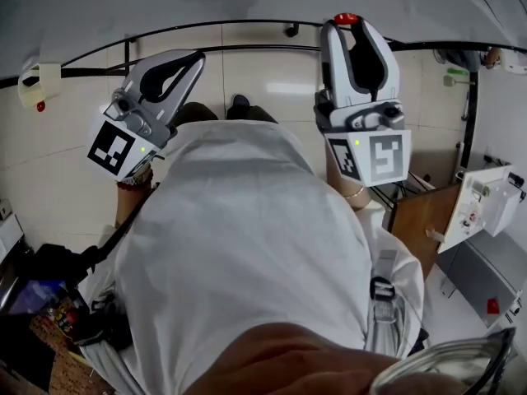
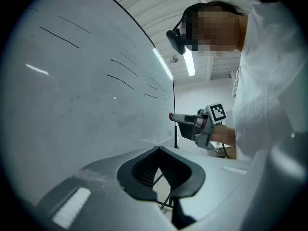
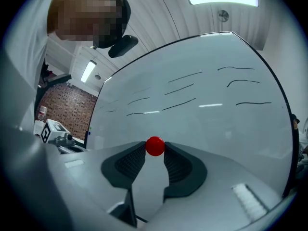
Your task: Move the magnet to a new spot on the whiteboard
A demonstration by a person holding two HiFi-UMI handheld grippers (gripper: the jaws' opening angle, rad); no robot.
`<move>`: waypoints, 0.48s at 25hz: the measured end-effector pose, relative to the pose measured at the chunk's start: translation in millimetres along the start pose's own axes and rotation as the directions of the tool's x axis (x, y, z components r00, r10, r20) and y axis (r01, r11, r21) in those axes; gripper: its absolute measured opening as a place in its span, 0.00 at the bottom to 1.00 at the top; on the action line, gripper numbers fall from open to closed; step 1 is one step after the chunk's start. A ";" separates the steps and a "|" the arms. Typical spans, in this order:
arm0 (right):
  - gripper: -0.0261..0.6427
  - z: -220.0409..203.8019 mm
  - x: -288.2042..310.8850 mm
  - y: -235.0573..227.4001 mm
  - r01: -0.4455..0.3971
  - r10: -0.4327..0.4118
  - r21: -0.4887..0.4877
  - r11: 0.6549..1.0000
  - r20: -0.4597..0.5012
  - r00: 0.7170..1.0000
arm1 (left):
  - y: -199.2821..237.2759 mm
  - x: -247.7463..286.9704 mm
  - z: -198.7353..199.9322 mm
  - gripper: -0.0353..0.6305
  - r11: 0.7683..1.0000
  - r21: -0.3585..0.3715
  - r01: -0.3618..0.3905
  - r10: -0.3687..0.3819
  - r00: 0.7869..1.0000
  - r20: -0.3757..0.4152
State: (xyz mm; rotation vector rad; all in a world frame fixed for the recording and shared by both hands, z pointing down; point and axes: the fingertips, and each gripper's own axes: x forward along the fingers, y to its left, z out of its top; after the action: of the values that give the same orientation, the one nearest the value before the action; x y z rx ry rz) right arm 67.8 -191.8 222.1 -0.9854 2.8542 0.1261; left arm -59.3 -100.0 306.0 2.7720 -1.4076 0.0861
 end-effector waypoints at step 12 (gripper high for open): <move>0.22 1.6 86.6 -1.0 0.149 -0.148 -0.047 0.988 0.018 0.989 | 66.1 -0.7 17.1 0.06 0.950 -0.083 0.303 -0.293 0.950 0.108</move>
State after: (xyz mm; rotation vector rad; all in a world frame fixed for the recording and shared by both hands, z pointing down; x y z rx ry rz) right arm 0.9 -245.1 208.4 -1.1968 2.7644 0.1888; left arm -112.5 -139.3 289.1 2.9004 -0.9601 -0.1205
